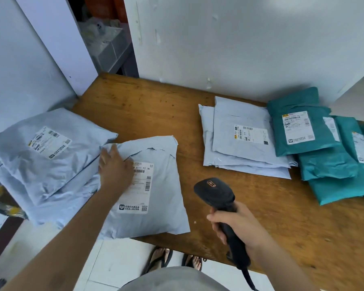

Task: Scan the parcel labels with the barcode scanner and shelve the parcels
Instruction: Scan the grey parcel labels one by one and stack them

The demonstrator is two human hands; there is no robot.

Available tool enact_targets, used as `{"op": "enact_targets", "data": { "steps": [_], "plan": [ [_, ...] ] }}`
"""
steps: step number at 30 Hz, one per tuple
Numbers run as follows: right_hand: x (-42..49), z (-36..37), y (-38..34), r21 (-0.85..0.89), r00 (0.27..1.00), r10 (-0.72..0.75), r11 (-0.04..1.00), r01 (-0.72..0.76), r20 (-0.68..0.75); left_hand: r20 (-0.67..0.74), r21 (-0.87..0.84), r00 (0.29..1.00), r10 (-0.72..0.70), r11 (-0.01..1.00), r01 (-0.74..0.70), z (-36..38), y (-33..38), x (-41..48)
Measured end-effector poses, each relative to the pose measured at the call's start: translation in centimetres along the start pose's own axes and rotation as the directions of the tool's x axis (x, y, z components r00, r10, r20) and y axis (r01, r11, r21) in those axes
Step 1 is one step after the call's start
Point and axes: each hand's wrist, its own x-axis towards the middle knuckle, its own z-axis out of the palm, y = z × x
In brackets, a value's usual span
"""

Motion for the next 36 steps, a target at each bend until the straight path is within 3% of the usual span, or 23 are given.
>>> {"op": "enact_targets", "data": {
  "steps": [2,4,7,10,12,14,16,21,23,26,30,32,36],
  "plan": [
    [-0.1,-0.3,-0.5,-0.016,1.000,-0.006,1.000,0.006,-0.014,-0.069,0.085,0.973,0.219,0.973,-0.213,0.5,3.1,-1.6],
    [-0.4,-0.9,-1.3,-0.017,0.999,-0.026,1.000,0.025,-0.043,-0.015,0.053,0.912,0.409,0.911,-0.408,1.5,6.5,-2.3],
    [-1.1,-2.3,-2.2,0.006,0.993,-0.058,0.998,0.059,-0.099,0.147,-0.067,0.866,0.478,0.878,-0.474,3.6,11.5,-2.4],
    [-2.2,-4.2,-2.4,0.049,0.983,-0.077,0.995,0.086,-0.168,0.272,-0.202,0.858,0.436,0.898,-0.392,6.1,16.2,-2.0],
    [-3.1,-5.6,-2.2,0.075,0.973,-0.086,0.992,0.104,-0.215,0.421,-0.343,0.864,0.275,0.931,-0.129,8.4,18.8,-1.4],
    [-4.1,-6.9,-1.8,0.108,0.962,-0.090,0.987,0.121,-0.259,0.574,-0.451,0.816,0.068,0.858,0.246,10.5,20.5,-0.7],
    [-5.0,-8.0,-1.3,0.154,0.947,-0.077,0.979,0.130,-0.311,0.629,-0.425,0.777,-0.026,0.825,0.371,12.2,21.1,-0.1],
    [-6.3,-9.6,0.3,0.212,0.926,-0.011,0.972,0.098,-0.377,0.602,-0.410,0.796,-0.064,0.831,0.377,14.7,21.6,0.9],
    [-6.1,-9.7,0.6,0.232,0.923,0.004,0.968,0.092,-0.384,0.528,-0.432,0.849,-0.009,0.858,0.278,15.1,21.5,0.8],
    [-5.3,-9.4,0.4,0.255,0.928,0.005,0.962,0.098,-0.374,0.481,-0.488,0.872,0.090,0.854,0.181,14.2,20.9,0.2],
    [-3.9,-8.6,-0.4,0.241,0.942,-0.016,0.965,0.102,-0.335,0.276,-0.497,0.925,0.260,0.863,-0.095,9.3,19.0,1.4],
    [-3.2,-8.2,-0.7,0.226,0.946,-0.033,0.968,0.110,-0.322,0.339,-0.569,0.900,0.276,0.821,-0.037,5.9,17.4,3.3],
    [-1.9,-7.1,-1.0,0.213,0.962,-0.052,0.971,0.112,-0.269,0.580,-0.570,0.740,0.342,0.819,0.069,0.4,14.2,6.5]
  ]
}}
